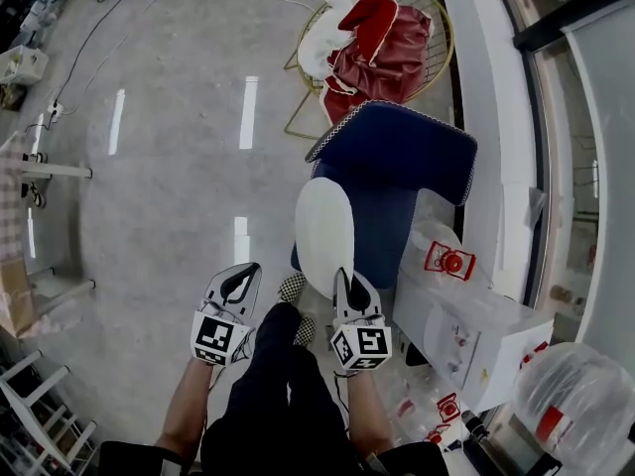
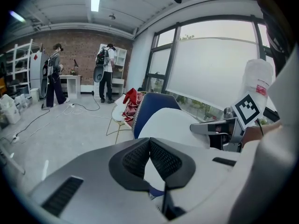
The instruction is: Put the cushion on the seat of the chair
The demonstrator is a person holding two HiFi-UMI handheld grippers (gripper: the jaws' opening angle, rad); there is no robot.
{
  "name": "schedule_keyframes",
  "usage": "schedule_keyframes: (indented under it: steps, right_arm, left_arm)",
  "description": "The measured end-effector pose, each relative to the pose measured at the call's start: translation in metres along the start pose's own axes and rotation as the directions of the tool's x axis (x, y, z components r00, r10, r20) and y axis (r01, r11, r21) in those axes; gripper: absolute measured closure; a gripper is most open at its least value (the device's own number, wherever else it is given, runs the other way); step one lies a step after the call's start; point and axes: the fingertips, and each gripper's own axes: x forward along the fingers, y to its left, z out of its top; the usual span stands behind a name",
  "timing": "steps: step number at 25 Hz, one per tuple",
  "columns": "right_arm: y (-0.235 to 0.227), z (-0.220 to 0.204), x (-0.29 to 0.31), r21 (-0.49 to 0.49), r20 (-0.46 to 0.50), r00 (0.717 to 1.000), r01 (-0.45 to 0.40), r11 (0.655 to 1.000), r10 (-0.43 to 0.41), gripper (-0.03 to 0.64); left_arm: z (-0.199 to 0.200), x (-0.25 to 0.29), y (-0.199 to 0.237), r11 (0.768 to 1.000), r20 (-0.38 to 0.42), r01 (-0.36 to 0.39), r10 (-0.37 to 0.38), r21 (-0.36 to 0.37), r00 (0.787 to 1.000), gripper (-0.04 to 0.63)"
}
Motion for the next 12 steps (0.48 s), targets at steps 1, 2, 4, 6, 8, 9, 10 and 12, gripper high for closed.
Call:
schedule_keyframes:
  steps: [1,2,4,6,8,9,10,12]
  right_arm:
    - [-0.001,0.001,0.001,-0.002,0.001,1.000,0.005,1.000,-0.005,0.568]
    - [-0.003,0.001,0.002,-0.003,0.002,1.000,0.012,1.000,-0.012,0.568]
    - [-0.009,0.002,0.002,-0.001,0.000,1.000,0.030,1.000,-0.030,0.568]
    - [-0.014,0.002,0.001,0.006,-0.004,0.999,0.046,0.999,-0.046,0.568]
    - [-0.018,0.001,0.000,0.009,-0.006,0.998,0.059,0.998,-0.059,0.568]
    - [-0.020,0.001,0.000,0.007,-0.007,0.998,0.066,0.998,-0.066,0.568]
    - [-0.022,0.001,0.000,0.003,-0.009,0.997,0.073,0.997,-0.073,0.568]
    - [-0.027,0.000,-0.001,-0.010,-0.010,0.996,0.091,0.996,-0.091,0.568]
  left_arm:
    - [0.000,0.002,0.001,1.000,-0.001,0.005,-0.005,-0.002,1.000,0.577]
    - [0.000,0.004,0.001,1.000,-0.003,0.010,-0.010,-0.003,1.000,0.577]
    - [0.000,0.008,0.000,1.000,-0.007,0.021,-0.021,-0.002,1.000,0.577]
    - [0.001,0.012,-0.001,0.999,-0.006,0.032,-0.032,-0.006,0.999,0.577]
    - [0.005,0.015,-0.002,0.999,-0.001,0.045,-0.045,-0.008,0.999,0.575]
    - [0.006,0.017,-0.003,0.999,0.001,0.051,-0.051,-0.006,0.999,0.575]
    - [0.007,0.019,-0.003,0.998,0.002,0.057,-0.057,-0.003,0.998,0.577]
    - [0.009,0.022,-0.005,0.998,0.004,0.067,-0.067,0.001,0.998,0.577]
